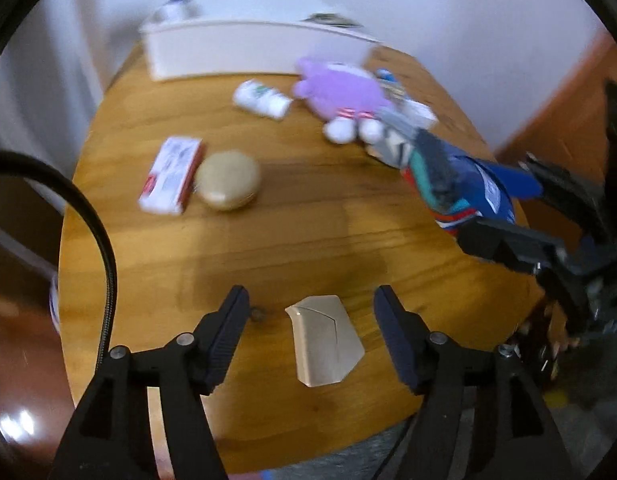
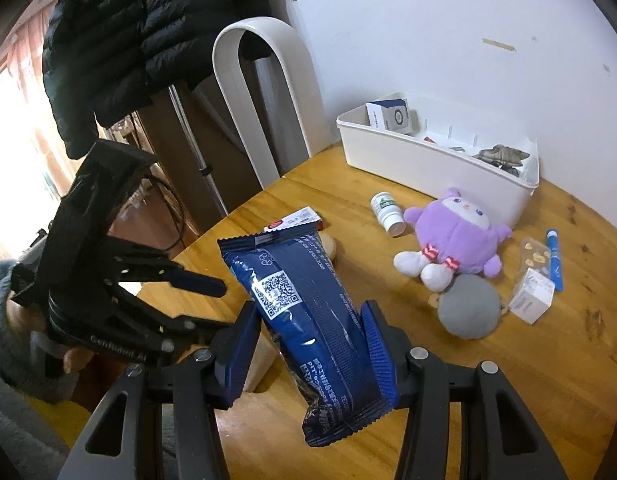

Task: Organize objects
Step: 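Grasp the beige folded case with the left gripper while the right gripper grasps the blue snack bar, then carry the beige case and blue snack bar up over the white tray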

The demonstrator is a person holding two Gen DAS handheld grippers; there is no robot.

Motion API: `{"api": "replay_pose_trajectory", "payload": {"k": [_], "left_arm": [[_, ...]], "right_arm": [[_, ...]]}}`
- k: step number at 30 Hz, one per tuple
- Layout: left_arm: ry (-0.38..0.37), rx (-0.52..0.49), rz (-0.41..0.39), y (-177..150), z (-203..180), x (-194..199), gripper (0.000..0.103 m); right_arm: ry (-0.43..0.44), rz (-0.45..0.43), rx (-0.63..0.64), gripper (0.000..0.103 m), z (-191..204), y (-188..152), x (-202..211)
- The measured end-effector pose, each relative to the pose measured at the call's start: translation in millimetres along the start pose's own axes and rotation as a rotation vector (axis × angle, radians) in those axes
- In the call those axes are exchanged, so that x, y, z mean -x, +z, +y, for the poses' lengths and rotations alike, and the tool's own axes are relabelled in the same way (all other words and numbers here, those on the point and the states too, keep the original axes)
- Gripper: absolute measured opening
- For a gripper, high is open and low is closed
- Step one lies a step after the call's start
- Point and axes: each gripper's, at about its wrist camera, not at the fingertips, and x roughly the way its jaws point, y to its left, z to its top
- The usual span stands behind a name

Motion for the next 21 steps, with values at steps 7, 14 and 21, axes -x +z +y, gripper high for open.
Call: {"api": "replay_pose_trajectory", "payload": {"k": [7,14,21], "left_arm": [[-0.114,-0.473,0.092,-10.0,-17.5,-15.8,0.069],[-0.143,-0.742,0.119,-17.4,-31.5,-28.5,0.069],[-0.132,-0.872,0.176,-20.8,-36.2,-40.6,0.069]], "right_arm": [[0.001,-0.005,-0.056,0.052,-3.4,-16.9,13.1],[-0.022,-0.032,-0.141,0.052,-20.2,-30.3,29.9],[-0.032,-0.030,-0.174,0.052,-26.5,-35.1,29.9]]}}
